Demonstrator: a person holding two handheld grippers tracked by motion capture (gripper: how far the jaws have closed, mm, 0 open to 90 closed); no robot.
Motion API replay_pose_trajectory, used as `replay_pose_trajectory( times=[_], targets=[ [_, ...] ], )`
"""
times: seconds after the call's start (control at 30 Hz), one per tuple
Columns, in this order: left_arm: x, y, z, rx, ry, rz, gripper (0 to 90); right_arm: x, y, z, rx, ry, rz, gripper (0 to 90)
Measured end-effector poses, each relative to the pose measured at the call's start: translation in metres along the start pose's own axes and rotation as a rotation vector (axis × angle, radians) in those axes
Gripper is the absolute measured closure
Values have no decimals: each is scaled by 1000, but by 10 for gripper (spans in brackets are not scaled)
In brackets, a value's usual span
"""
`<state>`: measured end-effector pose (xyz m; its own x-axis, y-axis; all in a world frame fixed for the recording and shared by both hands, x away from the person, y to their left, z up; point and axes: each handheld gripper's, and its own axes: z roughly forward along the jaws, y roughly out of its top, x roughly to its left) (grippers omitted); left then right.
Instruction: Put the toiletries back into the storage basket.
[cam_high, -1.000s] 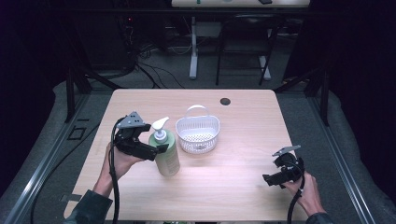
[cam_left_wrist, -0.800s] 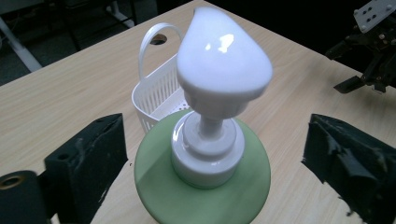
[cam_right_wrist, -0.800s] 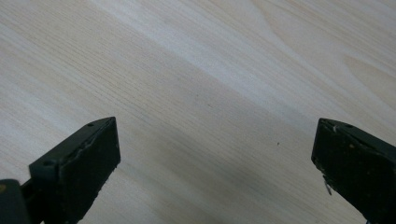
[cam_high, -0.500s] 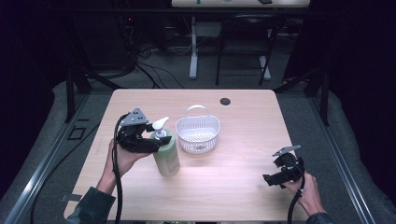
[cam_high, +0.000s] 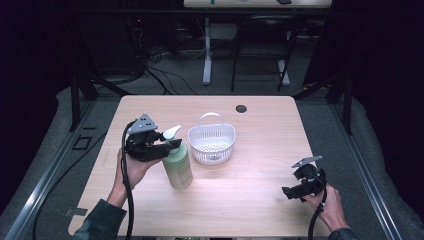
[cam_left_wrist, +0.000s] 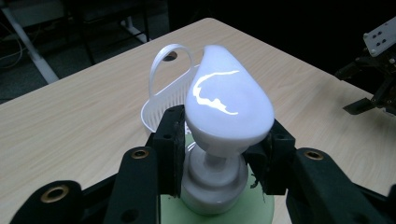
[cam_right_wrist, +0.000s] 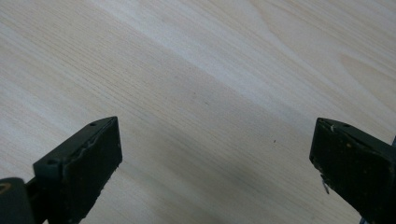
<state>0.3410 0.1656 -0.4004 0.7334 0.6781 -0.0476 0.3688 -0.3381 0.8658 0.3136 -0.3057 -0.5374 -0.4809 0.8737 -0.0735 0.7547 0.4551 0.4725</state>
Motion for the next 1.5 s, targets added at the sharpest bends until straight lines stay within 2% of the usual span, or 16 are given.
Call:
replay_pose_trajectory(
  times=[0.37, 0.87, 1.5],
  targets=[
    [-1, 0, 0, -17, 12, -13, 665, 0, 0, 0, -1, 2, -3, 26],
    [-3, 1, 1, -27, 30, -16, 674, 0, 0, -1, -7, -1, -2, 27],
    [-2, 1, 1, -43, 31, -32, 672, 0, 0, 0, -7, -6, -9, 28]
  ],
)
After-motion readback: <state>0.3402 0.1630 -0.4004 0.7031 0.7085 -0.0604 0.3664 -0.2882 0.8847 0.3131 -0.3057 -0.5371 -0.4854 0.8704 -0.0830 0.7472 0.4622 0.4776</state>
